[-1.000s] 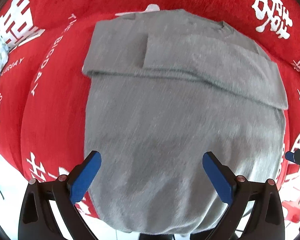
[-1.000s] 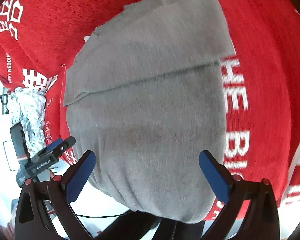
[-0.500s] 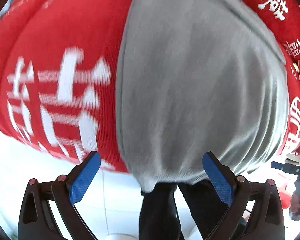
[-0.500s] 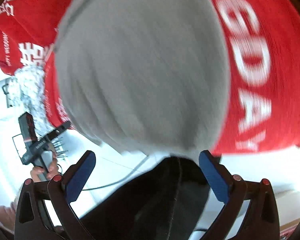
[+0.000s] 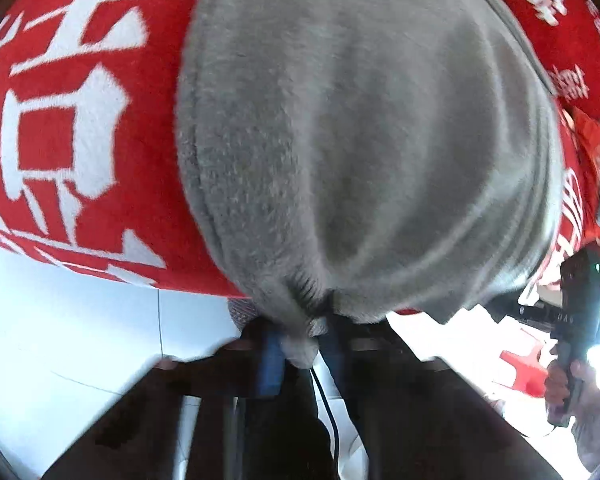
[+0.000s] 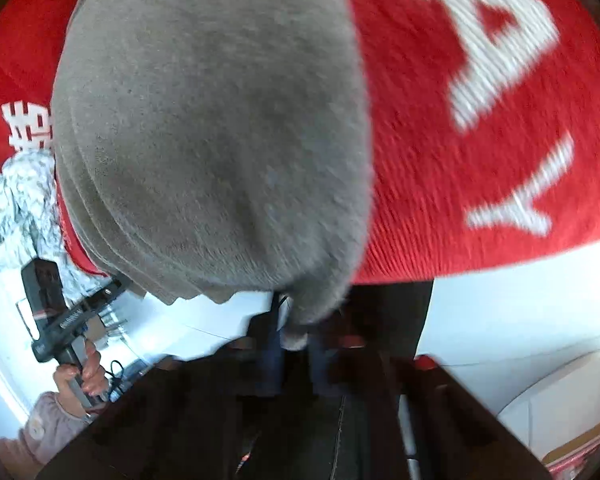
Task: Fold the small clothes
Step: 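Lower both grippers to the sweater hem and grasp it, then lift the hem with both grippers and fold it over toward the collar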
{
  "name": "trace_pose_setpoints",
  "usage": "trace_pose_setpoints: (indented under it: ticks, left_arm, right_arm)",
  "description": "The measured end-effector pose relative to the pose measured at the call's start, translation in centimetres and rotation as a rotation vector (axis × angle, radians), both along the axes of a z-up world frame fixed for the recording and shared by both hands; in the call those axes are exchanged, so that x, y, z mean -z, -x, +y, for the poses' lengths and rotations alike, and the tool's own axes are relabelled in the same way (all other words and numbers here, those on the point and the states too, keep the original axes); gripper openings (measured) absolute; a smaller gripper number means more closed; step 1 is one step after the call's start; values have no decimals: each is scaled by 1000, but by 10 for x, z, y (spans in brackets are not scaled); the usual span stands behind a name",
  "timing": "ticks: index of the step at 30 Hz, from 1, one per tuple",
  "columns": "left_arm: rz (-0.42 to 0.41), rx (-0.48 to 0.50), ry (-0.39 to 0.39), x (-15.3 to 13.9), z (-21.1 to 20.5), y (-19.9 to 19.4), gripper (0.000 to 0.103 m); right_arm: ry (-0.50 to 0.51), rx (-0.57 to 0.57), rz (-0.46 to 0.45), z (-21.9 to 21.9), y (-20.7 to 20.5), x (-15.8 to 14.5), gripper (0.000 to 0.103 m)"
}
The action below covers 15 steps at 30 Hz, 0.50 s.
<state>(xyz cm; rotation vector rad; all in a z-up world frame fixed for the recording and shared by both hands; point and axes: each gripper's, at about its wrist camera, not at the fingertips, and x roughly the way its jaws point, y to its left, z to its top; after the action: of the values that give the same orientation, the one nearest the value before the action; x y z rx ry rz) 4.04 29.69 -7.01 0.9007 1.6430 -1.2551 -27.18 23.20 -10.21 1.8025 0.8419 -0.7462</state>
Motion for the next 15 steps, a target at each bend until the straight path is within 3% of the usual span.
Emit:
trace_pose_setpoints:
  ticks: [9, 15]
  left_arm:
    - [180, -55, 125, -69, -11, -17, 11]
    - [208, -120, 255, -120, -71, -48, 8]
  right_arm:
    - [78, 190, -239, -8, 7, -48, 8]
    - [191, 324, -396, -48, 4, -86, 8]
